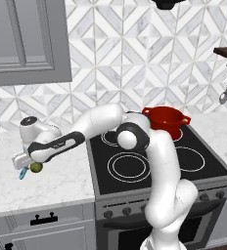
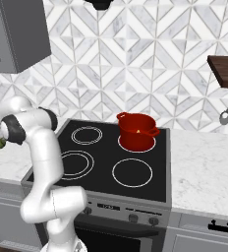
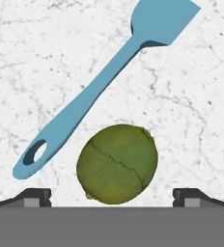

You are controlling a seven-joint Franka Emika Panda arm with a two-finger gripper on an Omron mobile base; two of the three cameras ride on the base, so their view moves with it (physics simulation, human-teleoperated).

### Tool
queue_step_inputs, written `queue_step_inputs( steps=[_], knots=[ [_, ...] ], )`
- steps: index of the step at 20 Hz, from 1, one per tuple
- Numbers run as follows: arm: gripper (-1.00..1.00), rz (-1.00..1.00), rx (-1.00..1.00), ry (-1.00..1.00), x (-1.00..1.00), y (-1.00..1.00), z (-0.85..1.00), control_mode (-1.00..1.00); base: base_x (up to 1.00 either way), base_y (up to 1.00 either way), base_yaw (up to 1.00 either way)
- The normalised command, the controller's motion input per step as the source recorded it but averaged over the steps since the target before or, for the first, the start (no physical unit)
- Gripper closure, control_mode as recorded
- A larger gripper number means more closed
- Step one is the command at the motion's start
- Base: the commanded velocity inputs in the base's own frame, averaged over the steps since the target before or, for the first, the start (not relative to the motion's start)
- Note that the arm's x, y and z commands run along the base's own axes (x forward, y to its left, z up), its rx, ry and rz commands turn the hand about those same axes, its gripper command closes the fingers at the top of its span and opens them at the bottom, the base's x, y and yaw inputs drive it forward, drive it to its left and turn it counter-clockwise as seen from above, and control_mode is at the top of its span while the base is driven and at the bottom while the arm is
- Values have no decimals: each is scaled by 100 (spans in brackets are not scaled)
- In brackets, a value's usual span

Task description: Put the lime and lemon wedge in the pot. Retrieve the spatula and lightly stir the vegetables in the pot.

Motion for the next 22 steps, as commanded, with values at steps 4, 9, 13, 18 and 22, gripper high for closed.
queue_step_inputs(
  steps=[4,9,13,18,22],
  knots=[
    [-100,0,3,2,9,0,-19,-100,0,0,0],
    [-100,0,0,2,1,0,-16,-100,0,0,0],
    [-100,0,1,1,4,0,-13,-100,0,0,0],
    [100,0,1,2,6,0,-12,-100,0,0,0],
    [100,0,0,2,0,-2,-3,-100,0,0,0]
  ],
)
